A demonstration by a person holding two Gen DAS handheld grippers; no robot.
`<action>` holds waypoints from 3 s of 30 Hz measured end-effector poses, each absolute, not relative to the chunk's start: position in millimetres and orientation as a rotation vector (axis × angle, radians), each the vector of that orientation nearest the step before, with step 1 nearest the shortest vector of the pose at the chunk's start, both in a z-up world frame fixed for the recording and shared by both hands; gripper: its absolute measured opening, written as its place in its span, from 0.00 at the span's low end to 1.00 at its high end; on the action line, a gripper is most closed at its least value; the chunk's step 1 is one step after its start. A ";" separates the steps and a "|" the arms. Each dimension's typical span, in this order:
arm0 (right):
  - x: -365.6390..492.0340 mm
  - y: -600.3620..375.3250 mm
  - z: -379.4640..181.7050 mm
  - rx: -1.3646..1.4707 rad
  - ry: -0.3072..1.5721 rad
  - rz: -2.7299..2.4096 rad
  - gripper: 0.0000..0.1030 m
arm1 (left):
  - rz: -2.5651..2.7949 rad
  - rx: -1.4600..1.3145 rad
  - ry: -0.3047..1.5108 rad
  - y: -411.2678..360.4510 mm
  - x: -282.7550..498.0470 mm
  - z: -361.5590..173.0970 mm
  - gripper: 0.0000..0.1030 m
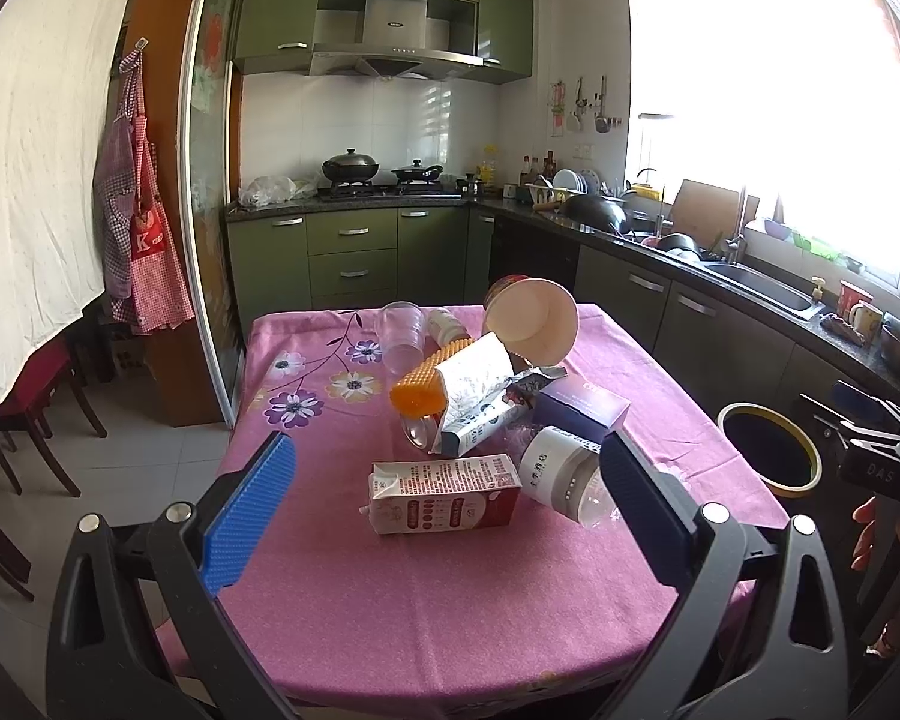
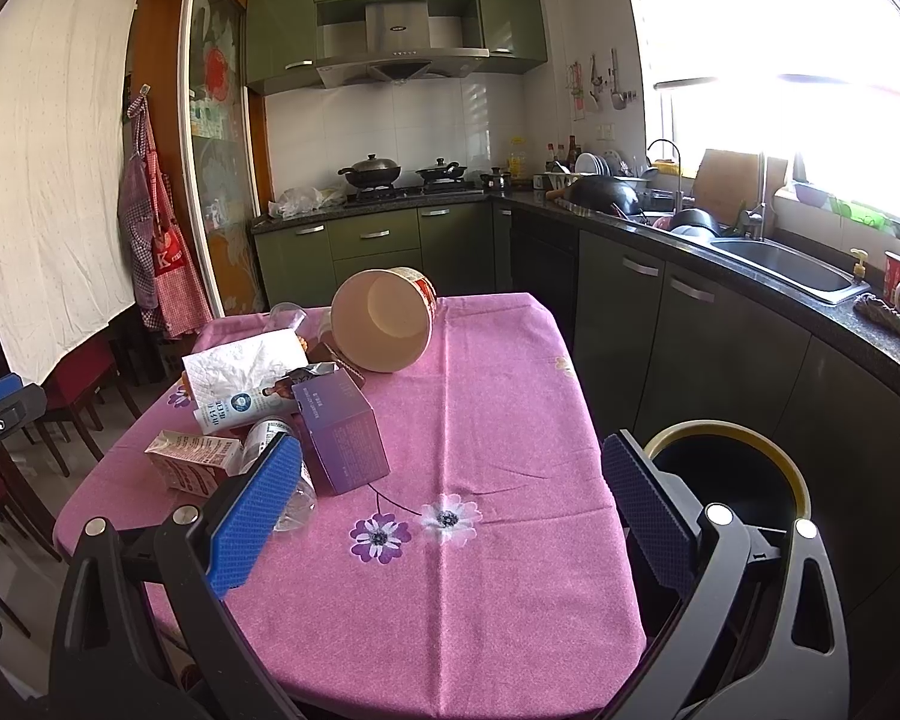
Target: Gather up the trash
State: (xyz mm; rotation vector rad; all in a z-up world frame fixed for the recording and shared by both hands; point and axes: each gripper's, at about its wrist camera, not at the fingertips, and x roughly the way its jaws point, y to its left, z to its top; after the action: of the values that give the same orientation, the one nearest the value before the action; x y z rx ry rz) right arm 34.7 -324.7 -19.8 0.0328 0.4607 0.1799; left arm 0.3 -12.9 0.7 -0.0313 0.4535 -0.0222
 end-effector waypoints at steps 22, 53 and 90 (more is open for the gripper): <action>36.5 -324.0 -22.0 0.033 0.465 0.179 0.96 | -0.029 -0.027 0.462 -16.4 2.3 -2.8 0.94; 361.5 -255.0 -67.8 -0.043 0.675 0.310 0.65 | 0.028 -0.071 0.500 51.0 273.8 7.8 0.94; 318.6 -539.6 -8.8 0.327 1.173 -0.033 0.05 | -0.222 -0.149 0.478 45.5 221.9 16.8 0.94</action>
State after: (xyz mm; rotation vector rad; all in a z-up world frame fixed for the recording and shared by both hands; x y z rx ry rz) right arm 318.6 -539.6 -8.8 0.3268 1.1726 -0.0332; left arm 221.9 45.5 16.8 -0.1489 0.4781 -0.2220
